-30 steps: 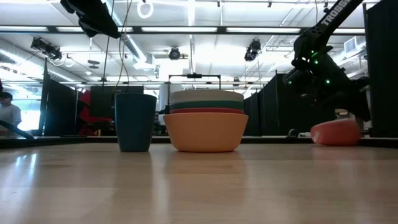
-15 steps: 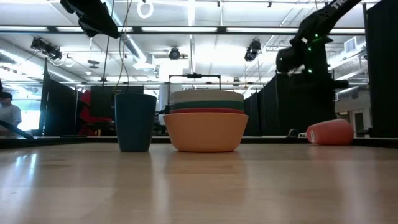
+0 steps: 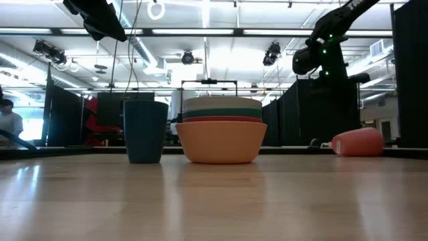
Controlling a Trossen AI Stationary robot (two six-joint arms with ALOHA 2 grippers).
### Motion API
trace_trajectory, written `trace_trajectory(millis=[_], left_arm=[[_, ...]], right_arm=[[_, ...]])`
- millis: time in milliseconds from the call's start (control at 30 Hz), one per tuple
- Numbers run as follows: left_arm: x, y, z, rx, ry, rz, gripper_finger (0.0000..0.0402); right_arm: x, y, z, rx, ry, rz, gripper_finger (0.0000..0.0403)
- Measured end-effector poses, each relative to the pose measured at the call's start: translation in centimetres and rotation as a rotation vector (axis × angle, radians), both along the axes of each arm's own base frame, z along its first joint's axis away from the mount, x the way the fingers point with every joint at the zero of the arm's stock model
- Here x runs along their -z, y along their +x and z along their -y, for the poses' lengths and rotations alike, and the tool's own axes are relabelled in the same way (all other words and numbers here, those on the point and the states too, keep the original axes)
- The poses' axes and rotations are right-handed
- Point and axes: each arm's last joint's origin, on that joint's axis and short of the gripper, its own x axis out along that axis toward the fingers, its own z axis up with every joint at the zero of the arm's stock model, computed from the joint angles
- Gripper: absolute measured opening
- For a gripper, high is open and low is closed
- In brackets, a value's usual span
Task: Nest bowls inside each other
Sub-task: Put the orange cup to the right side of stacked bowls
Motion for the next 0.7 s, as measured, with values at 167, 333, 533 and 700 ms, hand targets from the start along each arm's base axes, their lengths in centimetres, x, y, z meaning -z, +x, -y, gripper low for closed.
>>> trace_trajectory(millis=[167,333,533,700], left_arm=[[0.0,0.0,0.0,0.003,-0.002,-0.006,0.0075],[0.1,0.0,0.0,0.004,-0.004,-0.008,0.0071],[0.1,0.0,0.0,0.010,-0.011,-0.009,0.0072],[0.1,-0.1,0.1,0.011,-0.011,-0.009,0.0075]], right_arm=[[0.6,0.0,0.4,0.035,0.054,-0.051,0.0000],[1.3,0.1,0.3,0.022,0.117,-0.120,0.0000],[2.3,0.2,-0.7,0.049,0.277,-0.237,0.0000],[2.7,0.2,-1.8,0.084,0.372,-0.303,0.0000]])
